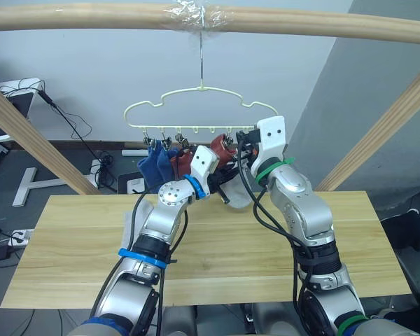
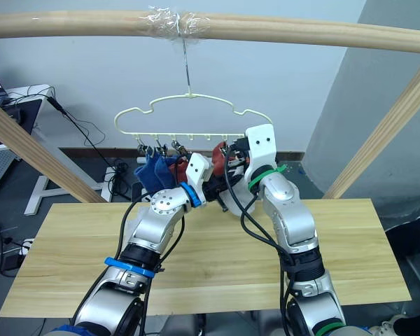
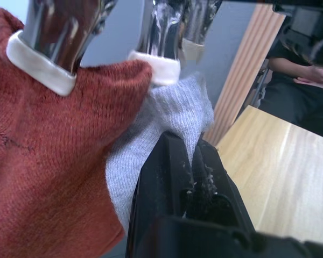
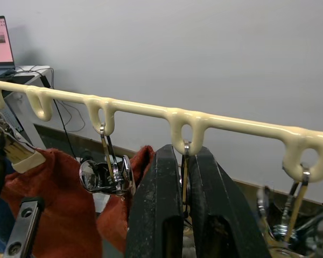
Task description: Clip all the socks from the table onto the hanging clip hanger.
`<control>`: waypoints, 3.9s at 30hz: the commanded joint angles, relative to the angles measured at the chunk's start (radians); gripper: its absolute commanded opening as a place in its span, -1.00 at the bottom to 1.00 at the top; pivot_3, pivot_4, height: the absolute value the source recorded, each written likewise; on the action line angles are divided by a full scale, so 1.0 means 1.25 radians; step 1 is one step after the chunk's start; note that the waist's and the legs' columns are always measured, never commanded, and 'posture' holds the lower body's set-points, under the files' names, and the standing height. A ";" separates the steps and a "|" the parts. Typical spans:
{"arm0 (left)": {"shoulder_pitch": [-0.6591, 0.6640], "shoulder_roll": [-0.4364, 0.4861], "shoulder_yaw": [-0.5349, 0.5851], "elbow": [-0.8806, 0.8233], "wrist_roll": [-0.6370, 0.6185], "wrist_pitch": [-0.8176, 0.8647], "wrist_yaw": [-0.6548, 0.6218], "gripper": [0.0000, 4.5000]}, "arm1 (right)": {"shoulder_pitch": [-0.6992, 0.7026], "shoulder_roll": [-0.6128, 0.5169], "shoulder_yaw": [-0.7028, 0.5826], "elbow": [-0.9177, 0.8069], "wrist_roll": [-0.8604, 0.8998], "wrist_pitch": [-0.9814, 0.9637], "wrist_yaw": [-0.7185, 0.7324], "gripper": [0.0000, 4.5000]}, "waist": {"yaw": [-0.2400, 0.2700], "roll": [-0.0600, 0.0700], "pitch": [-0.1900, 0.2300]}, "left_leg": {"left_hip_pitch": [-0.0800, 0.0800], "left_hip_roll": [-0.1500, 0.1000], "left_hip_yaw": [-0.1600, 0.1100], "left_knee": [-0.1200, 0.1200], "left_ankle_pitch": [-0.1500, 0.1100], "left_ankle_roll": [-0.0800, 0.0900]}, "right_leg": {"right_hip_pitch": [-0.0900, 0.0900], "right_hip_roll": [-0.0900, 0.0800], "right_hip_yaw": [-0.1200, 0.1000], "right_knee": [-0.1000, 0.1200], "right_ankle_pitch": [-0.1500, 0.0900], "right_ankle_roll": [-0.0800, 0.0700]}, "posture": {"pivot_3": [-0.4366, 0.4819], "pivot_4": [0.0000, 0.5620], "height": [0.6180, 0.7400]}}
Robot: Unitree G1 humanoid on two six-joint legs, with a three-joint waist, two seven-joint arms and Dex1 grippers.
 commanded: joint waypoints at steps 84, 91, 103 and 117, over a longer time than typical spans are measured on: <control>0.489 0.372 0.234 -0.492 -0.168 0.066 -0.151 0.76 | 0.477 -0.411 -0.105 -0.281 0.079 -0.306 0.342 1.00 | 0.004 -0.004 -0.090 | 0.018 0.001 0.004 0.000 0.001 0.001 | 0.017 0.002 0.004 -0.002 -0.001 0.005 | 0.02 -0.90 0.35; 0.516 0.357 0.235 -0.435 -0.141 0.023 -0.127 0.76 | 0.470 -0.384 -0.127 -0.261 0.114 -0.286 0.328 1.00 | 0.005 -0.004 -0.107 | 0.027 0.001 0.005 -0.001 0.001 0.002 | 0.024 0.002 0.005 -0.002 -0.002 0.004 | 0.02 -0.94 0.35; 0.554 0.338 0.246 -0.455 -0.138 0.011 -0.085 0.99 | 0.478 -0.381 -0.086 -0.261 0.064 -0.271 0.302 1.00 | 0.013 -0.003 -0.115 | 0.030 0.002 0.005 -0.001 0.001 0.002 | 0.026 0.003 0.006 -0.002 -0.004 0.000 | 0.07 -0.92 0.35; 0.591 0.290 0.239 -0.452 -0.101 -0.030 0.001 0.99 | 0.432 -0.331 -0.094 -0.269 0.070 -0.150 0.214 1.00 | 0.020 -0.003 -0.115 | 0.030 0.002 0.005 -0.001 0.001 0.002 | 0.026 0.003 0.006 -0.002 -0.004 0.000 | 0.09 -0.85 0.35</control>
